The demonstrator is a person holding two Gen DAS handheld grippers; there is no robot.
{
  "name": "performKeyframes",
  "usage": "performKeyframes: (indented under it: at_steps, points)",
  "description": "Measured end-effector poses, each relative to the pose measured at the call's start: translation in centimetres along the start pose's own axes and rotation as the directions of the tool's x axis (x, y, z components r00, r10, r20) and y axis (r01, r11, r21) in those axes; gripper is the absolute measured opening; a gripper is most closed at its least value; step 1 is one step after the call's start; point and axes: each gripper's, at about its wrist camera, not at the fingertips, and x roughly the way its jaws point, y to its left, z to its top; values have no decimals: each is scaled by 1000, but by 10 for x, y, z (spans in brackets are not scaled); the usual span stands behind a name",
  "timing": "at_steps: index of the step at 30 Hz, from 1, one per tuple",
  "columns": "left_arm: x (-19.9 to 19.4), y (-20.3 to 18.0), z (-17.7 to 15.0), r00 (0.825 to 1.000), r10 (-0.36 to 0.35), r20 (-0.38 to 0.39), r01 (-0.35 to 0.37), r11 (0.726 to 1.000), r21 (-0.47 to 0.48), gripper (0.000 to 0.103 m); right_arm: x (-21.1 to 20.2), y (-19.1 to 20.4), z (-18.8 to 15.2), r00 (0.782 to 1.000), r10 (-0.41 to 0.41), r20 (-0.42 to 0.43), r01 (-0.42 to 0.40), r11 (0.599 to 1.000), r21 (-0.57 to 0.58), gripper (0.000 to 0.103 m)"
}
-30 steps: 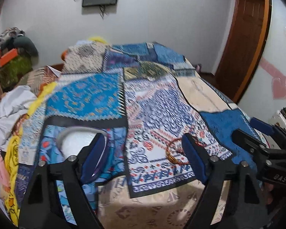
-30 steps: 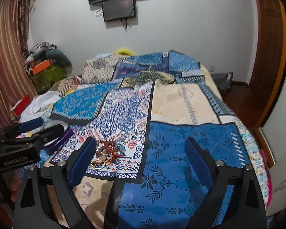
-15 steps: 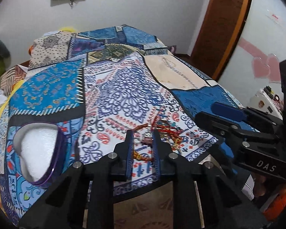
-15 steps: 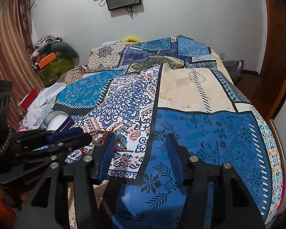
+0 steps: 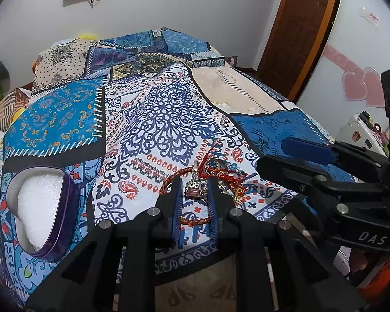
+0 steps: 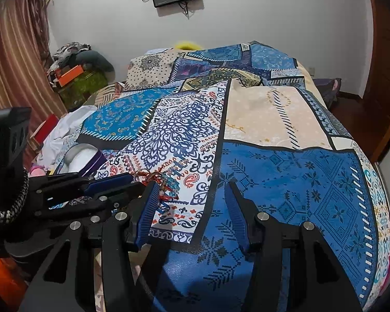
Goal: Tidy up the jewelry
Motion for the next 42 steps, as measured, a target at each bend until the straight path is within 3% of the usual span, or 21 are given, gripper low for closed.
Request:
performKeyframes:
  at_steps: [4,9,16,21,38,39,40,42]
  points:
    - [-3,2,0,1000,-11,4,11,1000,-9,14,1,4,3,1000,7,2,-7,1000,-14,49]
    - [-17,5,2,999,-18,43,19,1000,-18,14,11,11,3,999,10,-32,-12,999,-43,36]
    - [-33,14,5,996,-7,87,10,999,-34,14,18,22,5,998,33,-53,-37,997,-66,32]
    - [-41,23,3,995,6,104,0,999,-51,14,27,32,10,997,43,-66,-50,994,-98,20]
    - [-46,29,-1,994,2,112,6,998,-67,14,39,42,9,995,-2,-99,-12,991,-134,19]
    - [-47,29,-1,993,4,114,4,998,-67,14,38,41,9,995,0,-99,-13,992,-129,15]
    - [-48,29,-1,993,6,116,2,998,-67,14,38,41,10,995,2,-97,-14,992,-124,5]
    - [-52,28,-1,992,11,122,-3,998,-65,14,34,38,11,995,13,-97,-23,994,-103,3]
